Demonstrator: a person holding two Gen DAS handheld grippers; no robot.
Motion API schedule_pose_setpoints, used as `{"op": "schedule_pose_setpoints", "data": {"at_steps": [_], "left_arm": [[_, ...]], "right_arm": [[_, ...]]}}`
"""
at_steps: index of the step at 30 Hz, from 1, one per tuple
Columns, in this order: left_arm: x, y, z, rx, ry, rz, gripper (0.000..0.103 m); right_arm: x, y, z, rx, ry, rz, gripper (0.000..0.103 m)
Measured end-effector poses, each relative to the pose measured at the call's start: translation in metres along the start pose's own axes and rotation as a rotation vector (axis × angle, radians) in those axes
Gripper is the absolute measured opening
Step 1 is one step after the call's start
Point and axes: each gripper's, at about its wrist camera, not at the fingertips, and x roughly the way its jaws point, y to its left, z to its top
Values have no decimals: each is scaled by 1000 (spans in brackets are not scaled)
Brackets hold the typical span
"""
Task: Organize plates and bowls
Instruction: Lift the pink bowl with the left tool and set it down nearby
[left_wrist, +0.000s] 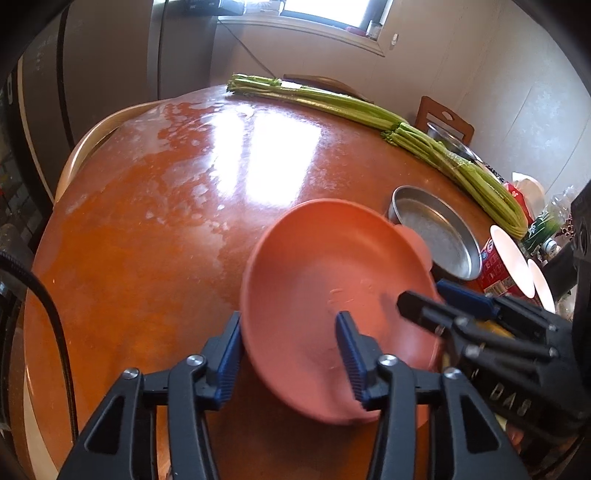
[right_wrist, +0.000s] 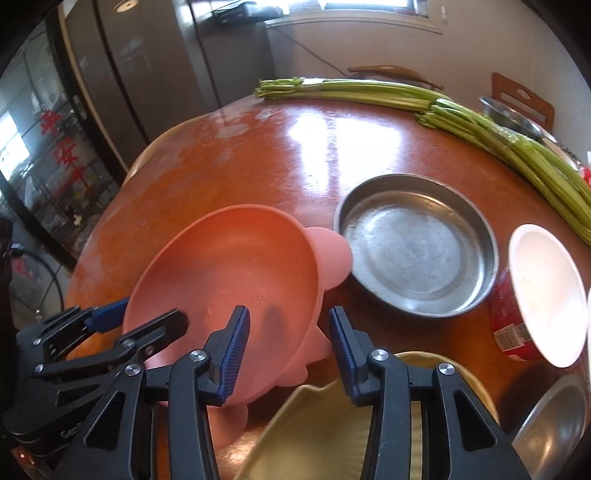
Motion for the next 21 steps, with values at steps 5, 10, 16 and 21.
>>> {"op": "schedule_pose_setpoints", "data": {"at_steps": [5, 10, 16, 21], "left_arm": [[-9, 4, 12, 0, -38, 3, 47], [-15, 6, 25, 29, -55, 15, 47], [-5, 7, 38, 43, -21, -52, 47], [4, 13, 42, 23, -20, 9, 47]], "right_arm": [[-4, 6, 0, -7, -5, 33, 46], [-12, 17, 0, -28, -29, 34, 46], [-18, 35, -1, -77, -64, 80, 46], [-19, 22, -2, -39, -66, 43, 46]]}}
